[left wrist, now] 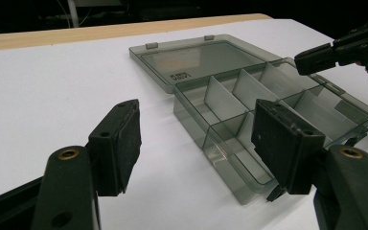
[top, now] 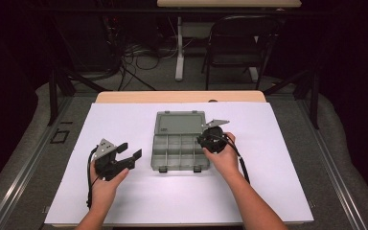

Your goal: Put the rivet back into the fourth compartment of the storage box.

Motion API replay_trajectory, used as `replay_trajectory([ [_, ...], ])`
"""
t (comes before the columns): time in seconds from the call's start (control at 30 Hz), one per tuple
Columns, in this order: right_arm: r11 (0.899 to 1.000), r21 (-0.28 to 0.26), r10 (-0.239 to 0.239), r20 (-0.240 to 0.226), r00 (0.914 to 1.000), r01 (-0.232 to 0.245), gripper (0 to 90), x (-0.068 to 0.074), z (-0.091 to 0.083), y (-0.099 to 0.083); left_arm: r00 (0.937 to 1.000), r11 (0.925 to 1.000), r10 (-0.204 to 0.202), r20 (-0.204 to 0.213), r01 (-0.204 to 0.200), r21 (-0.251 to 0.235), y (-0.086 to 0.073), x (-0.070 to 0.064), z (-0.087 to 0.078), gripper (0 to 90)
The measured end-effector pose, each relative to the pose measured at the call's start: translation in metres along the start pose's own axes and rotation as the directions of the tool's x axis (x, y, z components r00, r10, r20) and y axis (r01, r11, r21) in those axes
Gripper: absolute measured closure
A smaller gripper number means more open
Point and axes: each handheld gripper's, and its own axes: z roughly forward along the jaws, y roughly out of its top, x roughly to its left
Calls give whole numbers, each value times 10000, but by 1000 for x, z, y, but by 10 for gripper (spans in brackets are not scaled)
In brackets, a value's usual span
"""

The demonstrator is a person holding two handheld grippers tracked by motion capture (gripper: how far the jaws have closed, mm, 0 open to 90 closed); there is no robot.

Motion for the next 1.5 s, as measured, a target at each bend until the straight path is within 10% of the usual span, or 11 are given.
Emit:
replay_trajectory([
  [0.93,9997,197,-153,-71,9999,154,819,5,5,-3,10000,10000,-39,3,39,-55,-1,0,1,344],
  [1.5,9991,-192,-391,-26,9992,390,514,7,-15,-1,10000,10000,79,56,-79,-13,0,-1,2,353],
])
